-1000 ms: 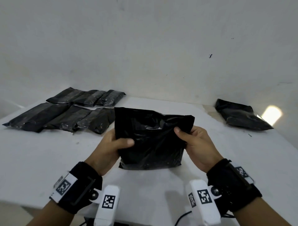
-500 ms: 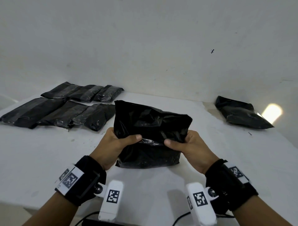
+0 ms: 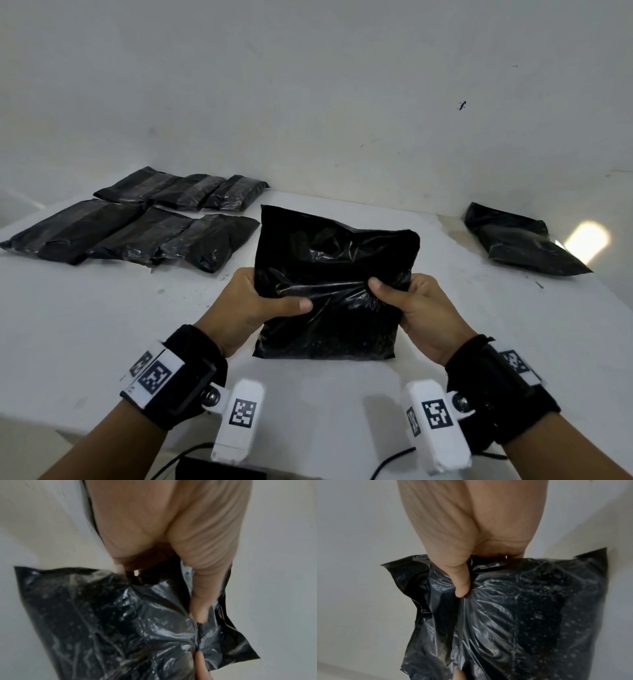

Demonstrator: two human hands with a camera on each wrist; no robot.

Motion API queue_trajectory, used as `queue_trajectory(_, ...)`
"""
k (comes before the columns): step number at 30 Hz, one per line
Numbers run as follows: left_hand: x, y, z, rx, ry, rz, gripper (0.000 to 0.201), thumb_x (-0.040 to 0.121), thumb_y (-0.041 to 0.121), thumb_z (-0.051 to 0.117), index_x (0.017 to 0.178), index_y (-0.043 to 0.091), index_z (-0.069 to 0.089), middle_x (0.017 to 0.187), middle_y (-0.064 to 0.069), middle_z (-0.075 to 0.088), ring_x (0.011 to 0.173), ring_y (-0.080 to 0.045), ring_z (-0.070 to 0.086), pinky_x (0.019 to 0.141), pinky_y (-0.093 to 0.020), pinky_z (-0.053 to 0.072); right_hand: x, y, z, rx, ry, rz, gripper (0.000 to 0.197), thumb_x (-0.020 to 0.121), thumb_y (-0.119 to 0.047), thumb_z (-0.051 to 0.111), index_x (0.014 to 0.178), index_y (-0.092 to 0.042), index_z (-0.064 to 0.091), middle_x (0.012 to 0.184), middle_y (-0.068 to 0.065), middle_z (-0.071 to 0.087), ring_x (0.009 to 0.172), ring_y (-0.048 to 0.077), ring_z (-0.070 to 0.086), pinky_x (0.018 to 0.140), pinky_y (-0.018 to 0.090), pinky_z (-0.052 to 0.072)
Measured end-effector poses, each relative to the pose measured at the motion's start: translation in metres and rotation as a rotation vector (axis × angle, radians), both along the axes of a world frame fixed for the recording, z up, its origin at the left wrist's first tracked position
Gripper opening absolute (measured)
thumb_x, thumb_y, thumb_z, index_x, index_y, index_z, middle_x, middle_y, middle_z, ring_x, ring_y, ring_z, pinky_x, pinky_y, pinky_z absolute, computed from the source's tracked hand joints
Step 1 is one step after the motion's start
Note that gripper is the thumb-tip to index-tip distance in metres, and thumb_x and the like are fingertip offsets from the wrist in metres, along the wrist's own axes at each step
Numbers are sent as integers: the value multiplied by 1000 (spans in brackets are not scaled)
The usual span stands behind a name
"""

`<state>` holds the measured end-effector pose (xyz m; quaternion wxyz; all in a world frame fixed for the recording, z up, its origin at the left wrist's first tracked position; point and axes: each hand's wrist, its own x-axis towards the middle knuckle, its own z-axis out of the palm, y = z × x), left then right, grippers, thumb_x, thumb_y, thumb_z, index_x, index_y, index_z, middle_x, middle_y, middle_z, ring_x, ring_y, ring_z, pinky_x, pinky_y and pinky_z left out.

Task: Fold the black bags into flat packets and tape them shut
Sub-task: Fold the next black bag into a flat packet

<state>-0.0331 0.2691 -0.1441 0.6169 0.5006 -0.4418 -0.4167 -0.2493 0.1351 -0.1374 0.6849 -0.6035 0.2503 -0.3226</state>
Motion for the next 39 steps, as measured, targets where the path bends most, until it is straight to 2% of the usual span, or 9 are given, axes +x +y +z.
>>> queue_trajectory(4,-1,-4,0,-8,53,52,29,71,5,82,98,10,77,106,-16,74,102,-32,70,88,-37,56,-1,2,-2,0,-11,33,33,83,-17,67,106,7,70,109,21,72,104,29,70,88,29,56)
queue_trajectory(9,0,-5,-2,14,117,87,28,69,3,79,97,3,74,105,-21,73,99,-36,70,87,-38,58,-7,0,-6,-2,4,53,41,70,-17,75,105,3,72,110,23,71,98,29,70,82,31,58)
queue_trajectory(13,1,-5,-5,19,88,65,37,70,2,82,105,-1,71,108,-20,72,102,-33,70,89,-36,57,-11,-1,-7,-8,39,43,23,81,-10,68,101,-2,73,105,20,73,93,27,70,80,33,59)
queue_trajectory(16,1,-1,-3,59,76,14,36,73,7,73,108,-1,69,108,-17,73,100,-28,71,81,-29,58,-13,-2,-7,-9,65,39,18,89,-4,62,103,-3,73,104,17,74,91,24,70,75,30,58)
queue_trajectory(22,9,1,-5,112,71,41,31,77,14,69,100,-7,70,102,-27,70,86,-33,63,70,-34,50,-20,-2,-7,69,55,81,24,89,-12,58,106,-3,74,103,17,73,86,20,69,74,29,56)
queue_trajectory(28,8,-3,-13,91,192,106,11,76,6,67,80,2,75,84,-19,69,76,-28,62,61,-31,52,-24,-3,-9,167,3,61,27,94,-6,51,105,-7,76,99,12,72,77,19,67,68,31,56)
queue_trajectory(30,8,-2,-17,67,208,108,14,77,3,66,86,1,76,91,-22,70,83,-32,63,70,-38,51,-25,-2,-9,156,-15,64,30,92,-2,50,104,-8,77,103,13,73,83,21,69,68,31,57)
queue_trajectory(34,7,1,-20,25,154,35,22,76,-2,66,94,1,77,112,-26,69,105,-41,64,88,-48,47,-28,0,-12,125,-14,73,51,95,13,35,84,-9,80,119,13,71,113,24,67,85,32,57)
queue_trajectory(39,2,2,-16,1,162,0,21,70,-15,59,67,-1,75,106,-22,72,98,-33,71,74,-31,59,-28,-2,-13,114,7,93,56,93,16,31,66,-12,72,123,13,69,116,28,65,83,33,56)
